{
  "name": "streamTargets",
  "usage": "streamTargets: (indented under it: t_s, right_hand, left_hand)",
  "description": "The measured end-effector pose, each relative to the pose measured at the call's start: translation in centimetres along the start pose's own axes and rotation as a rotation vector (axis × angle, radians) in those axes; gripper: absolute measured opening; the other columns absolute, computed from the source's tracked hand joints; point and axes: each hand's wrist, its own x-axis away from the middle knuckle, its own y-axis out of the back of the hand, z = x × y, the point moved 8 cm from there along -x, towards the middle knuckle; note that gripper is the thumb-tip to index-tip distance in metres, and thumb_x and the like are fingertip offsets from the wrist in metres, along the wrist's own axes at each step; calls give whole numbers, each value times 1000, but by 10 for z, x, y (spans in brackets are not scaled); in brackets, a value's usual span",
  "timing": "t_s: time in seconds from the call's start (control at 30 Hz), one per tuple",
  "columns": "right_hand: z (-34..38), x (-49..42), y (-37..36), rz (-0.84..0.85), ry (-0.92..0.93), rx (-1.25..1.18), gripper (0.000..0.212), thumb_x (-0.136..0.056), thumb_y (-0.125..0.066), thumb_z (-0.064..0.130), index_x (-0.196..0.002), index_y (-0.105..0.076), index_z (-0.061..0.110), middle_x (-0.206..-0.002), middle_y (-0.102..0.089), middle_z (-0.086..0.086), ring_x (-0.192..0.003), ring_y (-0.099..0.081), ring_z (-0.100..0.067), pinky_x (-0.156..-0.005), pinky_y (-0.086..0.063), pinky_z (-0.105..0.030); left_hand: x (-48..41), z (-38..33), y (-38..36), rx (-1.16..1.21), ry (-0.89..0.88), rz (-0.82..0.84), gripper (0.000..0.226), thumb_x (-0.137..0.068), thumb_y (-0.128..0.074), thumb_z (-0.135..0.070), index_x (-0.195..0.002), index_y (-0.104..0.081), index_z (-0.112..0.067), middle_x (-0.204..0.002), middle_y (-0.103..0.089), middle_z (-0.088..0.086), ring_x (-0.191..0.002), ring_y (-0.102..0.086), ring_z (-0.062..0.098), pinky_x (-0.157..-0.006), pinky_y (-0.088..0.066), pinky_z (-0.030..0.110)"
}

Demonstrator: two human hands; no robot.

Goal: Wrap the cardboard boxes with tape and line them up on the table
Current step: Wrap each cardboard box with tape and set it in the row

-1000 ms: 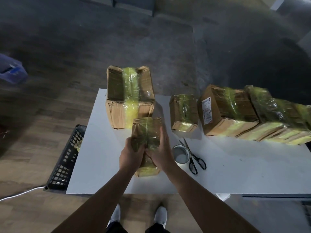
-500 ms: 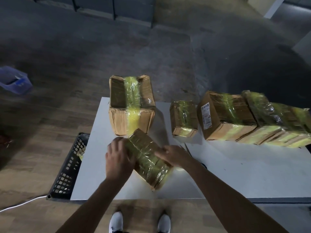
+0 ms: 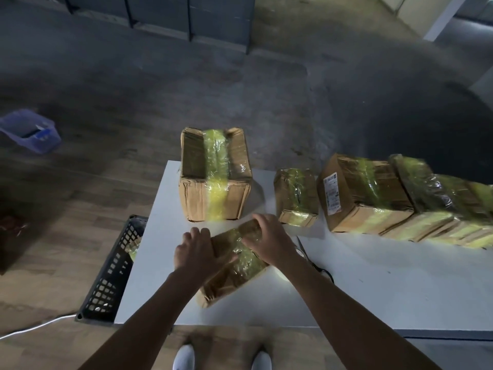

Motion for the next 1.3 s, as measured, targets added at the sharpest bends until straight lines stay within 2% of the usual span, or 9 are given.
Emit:
streamTargets:
  t_s: [0.17, 0.3, 0.5, 0.63, 0.8, 0.93, 1.03, 1.13, 1.3]
  right_hand:
    - [-1, -6, -5, 27, -38, -105, 61, -91, -61, 37, -145, -41, 18, -133, -56, -7, -118, -55, -22, -91, -42, -29]
    - [8, -3, -3, 37, 135, -42, 45, -101, -46, 27, -145, -42, 18, -111, -66, -9, -87, -61, -13, -69, -37, -14]
    - [-32, 13, 19, -235, -33, -79, 34, -103, -39, 26, -130, -53, 11, -120, -61, -9, -111, -56, -20, -88, -43, -26]
    - [-63, 27, 18, -132, -112, -17, 40, -103, -36, 35, -138, -47, 20, -131, -55, -5, -119, -52, -23, -97, -44, -42]
    - [-108, 40, 24, -206, -386, -32, 36, -101, -42, 34, -134, -49, 19, -128, -55, -7, -113, -56, -25, -89, -49, -39]
    - [-145, 60, 6, -65, -554, 152, 38, -97, -52, 37, -127, -48, 14, -120, -50, -11, -103, -58, -27, -77, -47, -33]
    - [-158, 68, -16, 74, -589, 166, 39, -98, -50, 39, -123, -51, 10, -118, -51, -12, -101, -58, -28, -72, -44, -30]
    - [-166, 68, -25, 72, -636, 39, 34, -96, -54, 30, -119, -55, 5, -114, -61, -14, -100, -61, -28, -73, -48, -31]
    - [-162, 60, -14, -27, -659, -197, 21, -92, -56, 18, -106, -51, 4, -101, -63, -17, -91, -62, -34, -67, -45, -32]
  left_hand:
    - [-7, -8, -12, 76, 35, 121, 82, -76, -31, -87, -112, -53, -17, -107, -58, 1, -97, -60, 20, -72, -40, 30]
    - [-21, -13, -20, 360, 66, 168, 63, -85, -33, -77, -103, -53, -19, -98, -59, -2, -88, -59, 19, -76, -45, 34]
    - [-16, -25, -23, 467, 172, 47, 41, -95, -38, -56, -75, -52, -23, -81, -63, -3, -74, -57, 18, -69, -45, 32]
    - [-9, -46, -20, 428, 162, 13, 45, -99, -33, -53, -99, -57, -16, -88, -59, -1, -82, -56, 23, -72, -38, 34]
    - [0, -54, -17, 480, 110, -11, 40, -102, -31, -42, -121, -47, -10, -121, -51, 11, -108, -55, 32, -80, -44, 44]
    - [11, -57, 9, 502, 80, -252, 36, -99, -48, -26, -128, -52, -4, -128, -50, 19, -116, -49, 37, -88, -45, 49]
    - [17, -74, 29, 427, -124, -399, 24, -90, -60, -10, -113, -60, -2, -114, -56, 17, -103, -53, 33, -81, -45, 40]
    - [26, -99, 32, 463, -350, -327, 25, -83, -64, 0, -107, -61, -4, -108, -59, 13, -89, -59, 24, -67, -46, 26]
    - [26, -100, 33, 640, -300, -258, 14, -90, -54, -2, -100, -61, -10, -100, -60, 1, -79, -54, 7, -63, -39, 8]
